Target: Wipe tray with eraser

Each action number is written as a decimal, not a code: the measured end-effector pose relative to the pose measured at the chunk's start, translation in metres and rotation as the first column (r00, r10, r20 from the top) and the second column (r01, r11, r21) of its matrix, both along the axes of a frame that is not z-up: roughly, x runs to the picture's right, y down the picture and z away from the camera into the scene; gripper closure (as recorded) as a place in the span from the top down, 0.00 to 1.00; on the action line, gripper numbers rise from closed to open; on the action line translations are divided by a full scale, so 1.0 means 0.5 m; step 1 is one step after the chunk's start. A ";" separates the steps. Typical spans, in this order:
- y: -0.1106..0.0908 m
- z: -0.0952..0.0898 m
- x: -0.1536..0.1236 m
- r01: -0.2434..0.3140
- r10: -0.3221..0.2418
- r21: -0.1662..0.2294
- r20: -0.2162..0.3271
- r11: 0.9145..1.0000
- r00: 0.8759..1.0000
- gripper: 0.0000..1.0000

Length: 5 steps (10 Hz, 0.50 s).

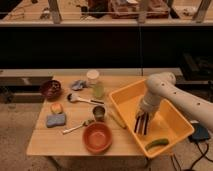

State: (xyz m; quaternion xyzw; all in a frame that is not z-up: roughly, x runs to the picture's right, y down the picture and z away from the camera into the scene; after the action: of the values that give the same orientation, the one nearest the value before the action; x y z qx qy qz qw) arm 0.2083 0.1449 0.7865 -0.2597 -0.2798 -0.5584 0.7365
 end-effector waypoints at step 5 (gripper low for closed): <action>-0.058 0.061 0.016 0.013 -0.014 -0.009 -0.023 1.000 1.000 0.44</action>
State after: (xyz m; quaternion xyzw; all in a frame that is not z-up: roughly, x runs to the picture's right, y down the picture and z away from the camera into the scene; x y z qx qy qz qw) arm 0.2162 0.1160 0.8171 -0.2714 -0.2718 -0.5591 0.7348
